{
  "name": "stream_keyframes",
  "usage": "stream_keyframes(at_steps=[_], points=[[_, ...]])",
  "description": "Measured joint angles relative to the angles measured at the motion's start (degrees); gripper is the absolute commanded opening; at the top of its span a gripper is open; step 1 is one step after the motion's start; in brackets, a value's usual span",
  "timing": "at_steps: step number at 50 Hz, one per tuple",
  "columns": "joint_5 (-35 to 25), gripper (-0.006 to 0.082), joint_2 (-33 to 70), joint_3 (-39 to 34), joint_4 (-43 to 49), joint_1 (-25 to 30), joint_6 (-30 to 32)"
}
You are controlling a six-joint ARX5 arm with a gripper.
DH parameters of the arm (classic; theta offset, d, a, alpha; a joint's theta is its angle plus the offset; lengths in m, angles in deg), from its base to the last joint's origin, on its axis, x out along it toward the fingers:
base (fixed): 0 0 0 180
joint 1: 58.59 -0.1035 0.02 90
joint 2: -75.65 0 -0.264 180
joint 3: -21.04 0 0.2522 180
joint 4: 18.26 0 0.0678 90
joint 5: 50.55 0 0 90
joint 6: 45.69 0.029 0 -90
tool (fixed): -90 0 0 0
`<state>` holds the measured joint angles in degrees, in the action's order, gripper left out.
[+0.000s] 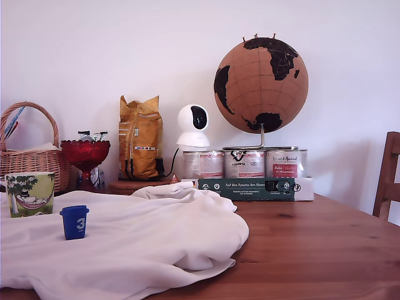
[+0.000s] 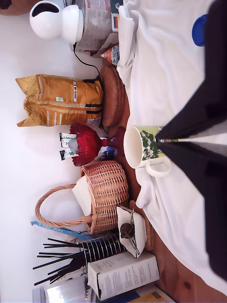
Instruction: Pick the blue coffee capsule and place it inside the green coffee cup
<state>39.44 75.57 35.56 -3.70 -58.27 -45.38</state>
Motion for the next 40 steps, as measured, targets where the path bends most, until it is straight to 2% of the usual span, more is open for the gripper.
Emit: stream_keyframes(at_steps=[6,17,27,34,40], points=[[-5.35,-0.0019,-0.11,0.00,0.59,0.48,-1.95],[-6.60,-0.0013,-0.11,0.00,-0.09,0.81,-7.82],[-10.69,-0.0011,-0.11,0.70,-6.93,0.81,-12.98],[-11.39,-0.0011,0.26,4.04,-7.78,0.81,-14.60],[-14.38,-0.0011,5.49,8.15,-8.59,0.83,-14.19]])
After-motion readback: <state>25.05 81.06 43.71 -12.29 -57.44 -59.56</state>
